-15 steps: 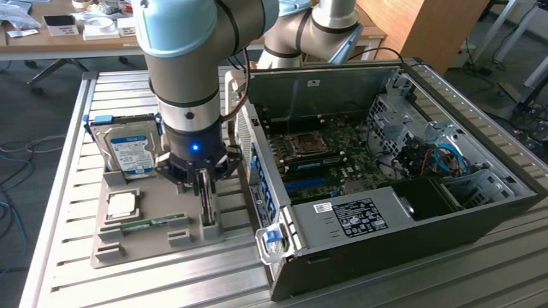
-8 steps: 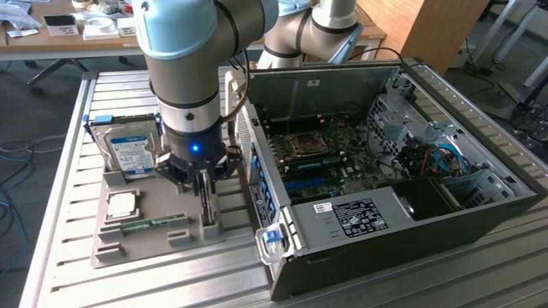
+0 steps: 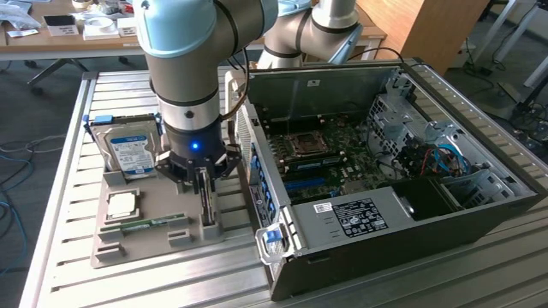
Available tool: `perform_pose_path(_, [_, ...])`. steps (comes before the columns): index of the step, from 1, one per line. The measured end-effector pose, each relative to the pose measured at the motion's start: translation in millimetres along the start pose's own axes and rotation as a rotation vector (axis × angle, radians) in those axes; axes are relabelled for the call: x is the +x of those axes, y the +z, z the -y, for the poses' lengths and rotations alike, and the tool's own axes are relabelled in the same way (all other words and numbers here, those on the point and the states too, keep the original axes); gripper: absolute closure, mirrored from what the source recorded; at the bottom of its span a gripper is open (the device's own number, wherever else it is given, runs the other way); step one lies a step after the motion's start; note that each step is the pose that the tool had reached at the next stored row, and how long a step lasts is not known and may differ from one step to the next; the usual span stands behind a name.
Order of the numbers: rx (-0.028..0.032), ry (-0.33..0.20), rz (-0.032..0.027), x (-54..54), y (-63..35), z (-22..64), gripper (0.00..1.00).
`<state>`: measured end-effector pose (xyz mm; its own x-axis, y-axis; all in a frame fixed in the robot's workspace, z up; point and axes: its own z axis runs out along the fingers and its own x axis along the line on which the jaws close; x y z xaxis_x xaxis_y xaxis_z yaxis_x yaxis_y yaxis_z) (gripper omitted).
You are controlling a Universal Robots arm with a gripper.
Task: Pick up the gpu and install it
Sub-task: 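Pick up the gpu and move the gpu toward the slot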
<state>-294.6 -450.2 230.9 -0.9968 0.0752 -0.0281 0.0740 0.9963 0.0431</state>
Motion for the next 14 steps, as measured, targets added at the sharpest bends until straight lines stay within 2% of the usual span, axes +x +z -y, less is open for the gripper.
perform_pose_path(14, [0.0000,0.000,0.0000,-0.1,-0.1,2.0,0.64])
